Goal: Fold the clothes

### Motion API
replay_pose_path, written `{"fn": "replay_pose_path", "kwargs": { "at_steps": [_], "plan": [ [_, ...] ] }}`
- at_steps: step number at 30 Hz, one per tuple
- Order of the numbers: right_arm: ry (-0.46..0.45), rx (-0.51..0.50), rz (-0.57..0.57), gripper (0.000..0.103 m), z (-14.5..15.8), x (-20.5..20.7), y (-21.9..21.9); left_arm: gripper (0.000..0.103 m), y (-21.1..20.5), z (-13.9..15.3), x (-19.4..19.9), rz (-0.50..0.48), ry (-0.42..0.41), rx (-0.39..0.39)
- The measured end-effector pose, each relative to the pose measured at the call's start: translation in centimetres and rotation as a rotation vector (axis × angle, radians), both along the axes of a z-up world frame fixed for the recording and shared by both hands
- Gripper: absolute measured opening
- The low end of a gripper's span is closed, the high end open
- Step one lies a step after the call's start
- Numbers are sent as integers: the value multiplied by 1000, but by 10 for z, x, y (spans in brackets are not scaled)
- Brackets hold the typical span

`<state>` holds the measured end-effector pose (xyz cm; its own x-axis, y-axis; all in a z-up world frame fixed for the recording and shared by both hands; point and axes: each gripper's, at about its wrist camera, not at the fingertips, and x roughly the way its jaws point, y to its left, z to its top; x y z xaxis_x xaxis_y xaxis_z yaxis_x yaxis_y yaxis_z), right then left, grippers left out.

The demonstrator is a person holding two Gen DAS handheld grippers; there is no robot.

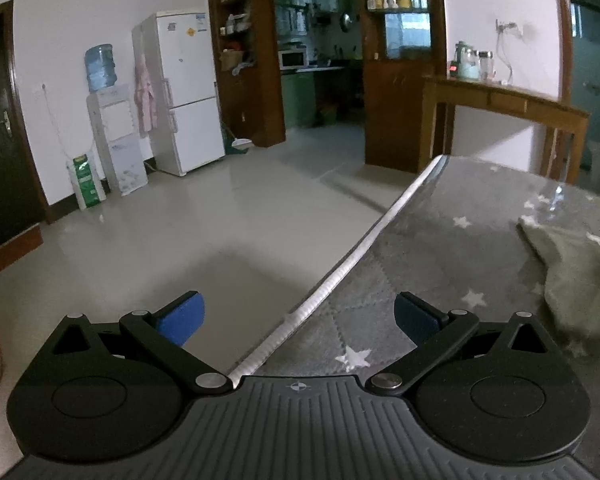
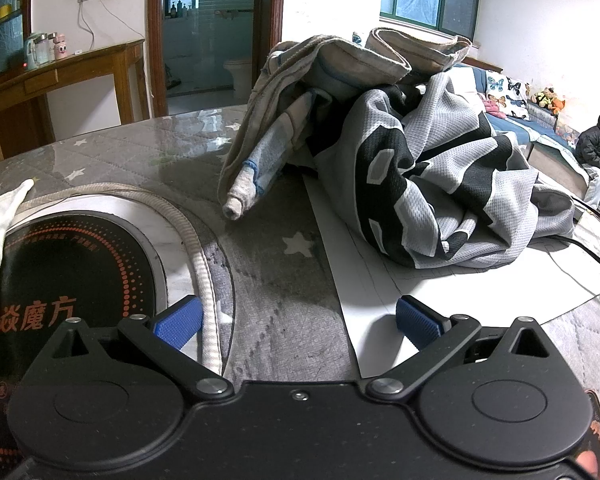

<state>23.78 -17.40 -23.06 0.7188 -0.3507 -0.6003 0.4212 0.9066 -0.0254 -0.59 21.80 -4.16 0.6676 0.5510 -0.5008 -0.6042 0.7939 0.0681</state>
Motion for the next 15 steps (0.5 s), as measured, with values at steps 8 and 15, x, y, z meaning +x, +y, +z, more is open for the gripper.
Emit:
{"fn": "replay_pose_path", "kwargs": {
  "at_steps": [8,15],
  "plan": [
    [0,0,0,103,0,0,0,103,-13,19,-19,-66,-23,13],
    [0,0,0,103,0,0,0,103,-31,21,-31,-122,-23,9]
  ]
}}
